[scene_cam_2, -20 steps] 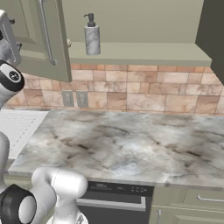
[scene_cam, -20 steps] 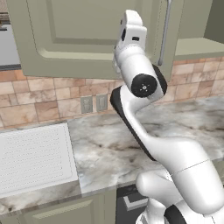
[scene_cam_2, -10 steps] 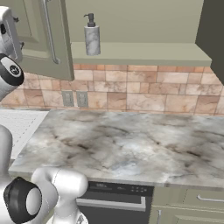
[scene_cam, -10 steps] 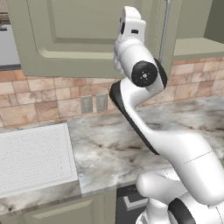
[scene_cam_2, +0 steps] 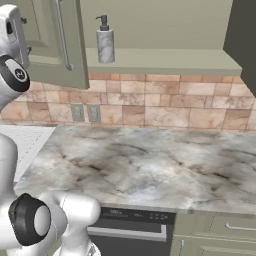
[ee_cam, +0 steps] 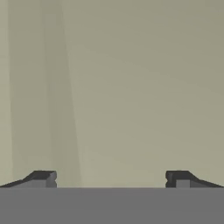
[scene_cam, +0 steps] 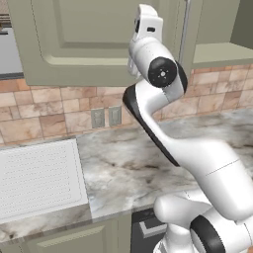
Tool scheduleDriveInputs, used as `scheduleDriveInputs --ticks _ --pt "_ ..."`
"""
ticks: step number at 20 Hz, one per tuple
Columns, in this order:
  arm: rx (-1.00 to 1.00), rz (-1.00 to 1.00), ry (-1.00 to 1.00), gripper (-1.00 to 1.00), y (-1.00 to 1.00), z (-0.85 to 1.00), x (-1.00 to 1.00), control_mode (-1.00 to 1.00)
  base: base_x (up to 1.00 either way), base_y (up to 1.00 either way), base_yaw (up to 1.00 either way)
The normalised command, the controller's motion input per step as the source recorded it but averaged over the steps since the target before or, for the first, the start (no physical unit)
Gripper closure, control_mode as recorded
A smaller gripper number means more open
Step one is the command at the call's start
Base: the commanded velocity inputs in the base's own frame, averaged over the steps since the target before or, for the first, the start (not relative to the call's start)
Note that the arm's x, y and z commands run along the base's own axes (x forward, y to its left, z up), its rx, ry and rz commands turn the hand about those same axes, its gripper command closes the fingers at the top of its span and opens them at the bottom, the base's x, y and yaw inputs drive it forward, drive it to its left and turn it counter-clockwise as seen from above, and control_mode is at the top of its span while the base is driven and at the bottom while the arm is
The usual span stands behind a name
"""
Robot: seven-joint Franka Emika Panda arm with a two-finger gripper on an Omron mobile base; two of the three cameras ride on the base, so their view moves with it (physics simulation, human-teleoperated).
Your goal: Pick up the dish brush and soap dispenser from the sink, and place them back in the cabinet, and close the cabinet doors.
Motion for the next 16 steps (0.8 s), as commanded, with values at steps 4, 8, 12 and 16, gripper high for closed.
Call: scheduleDriveInputs --ticks 4,8,12,16 --pt "0.0 0.0 0.05 -1.0 -0.06 0.0 0.21 -1.0 0.0 0.0 0.0" --pt "0.0 0.0 0.05 -1.0 -0.04 0.0 0.23 -1.0 0.0 0.0 0.0" --pt "0.0 0.0 0.04 -1.0 -0.04 0.0 0.24 -1.0 0.0 0.0 0.0" --pt "0.0 0.0 0.04 -1.0 -0.05 0.0 0.21 -1.0 0.0 0.0 0.0"
